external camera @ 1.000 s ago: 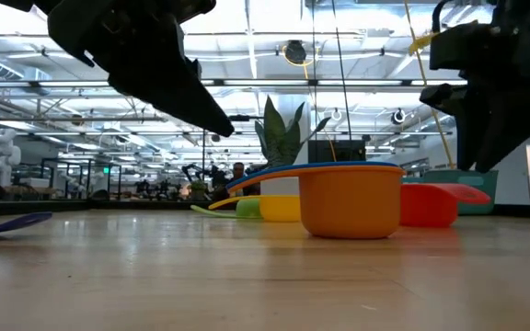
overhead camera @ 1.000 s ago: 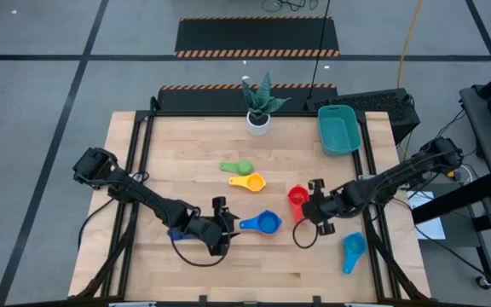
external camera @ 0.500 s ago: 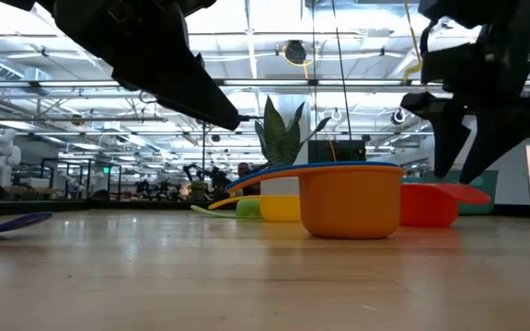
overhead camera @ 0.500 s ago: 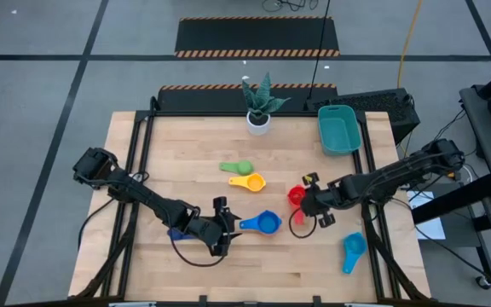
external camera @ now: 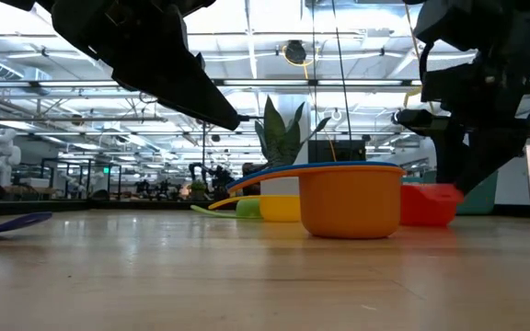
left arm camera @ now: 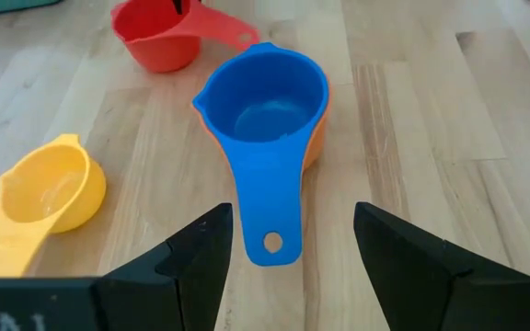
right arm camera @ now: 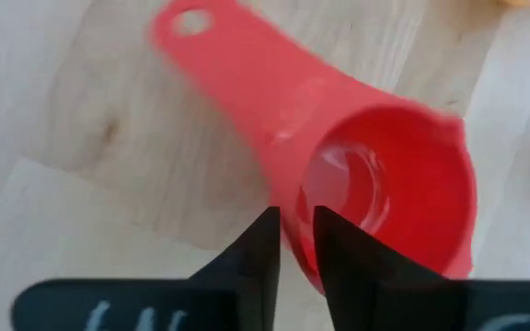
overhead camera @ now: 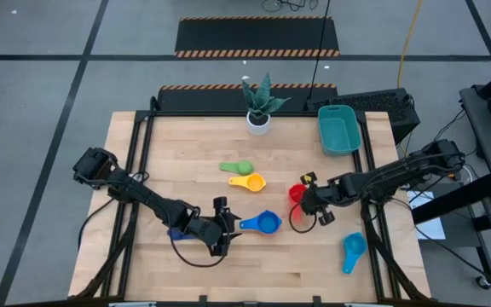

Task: Nest measuring cups in basket
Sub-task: Stack the red measuring cup on top of the blue measuring cup

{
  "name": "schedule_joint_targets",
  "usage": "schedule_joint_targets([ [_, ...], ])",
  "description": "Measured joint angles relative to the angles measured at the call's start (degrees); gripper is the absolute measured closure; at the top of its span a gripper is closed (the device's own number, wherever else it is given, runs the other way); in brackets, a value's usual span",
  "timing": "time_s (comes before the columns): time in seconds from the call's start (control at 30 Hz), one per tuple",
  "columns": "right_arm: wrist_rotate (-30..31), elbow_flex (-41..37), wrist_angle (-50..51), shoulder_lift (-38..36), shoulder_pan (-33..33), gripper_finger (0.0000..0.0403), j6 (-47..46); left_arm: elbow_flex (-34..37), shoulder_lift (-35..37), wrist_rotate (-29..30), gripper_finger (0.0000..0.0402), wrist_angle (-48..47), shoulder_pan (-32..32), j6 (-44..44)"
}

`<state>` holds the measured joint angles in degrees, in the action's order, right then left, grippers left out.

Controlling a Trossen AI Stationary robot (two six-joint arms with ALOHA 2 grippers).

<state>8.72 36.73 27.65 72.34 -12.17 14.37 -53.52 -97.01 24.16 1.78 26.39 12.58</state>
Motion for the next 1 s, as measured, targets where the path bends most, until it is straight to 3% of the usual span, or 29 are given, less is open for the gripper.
schedule_joint_targets([
  [0.23,-1.50,0.00,-0.95,0.00,-0.02,0.0397,-7.66,0.00,0.00,0.00,0.0172,-0.02,0.37,0.15],
  [0.57,-1.04,2.84,2.40,0.02,-1.92,0.0400,-33.17,0.00,0.00,1.07,0.0172,0.13,0.33,0.42],
  [0.8,6.36,10.57,8.05,0.02,-6.02,0.0402,-49.84,0.00,0.00,1.46,0.0172,0.10,0.33,1.49],
  [1.0,12.33,18.07,7.98,0.80,-10.64,0.0402,-56.71,0.00,0.00,1.50,0.0172,-1.25,0.35,3.26],
])
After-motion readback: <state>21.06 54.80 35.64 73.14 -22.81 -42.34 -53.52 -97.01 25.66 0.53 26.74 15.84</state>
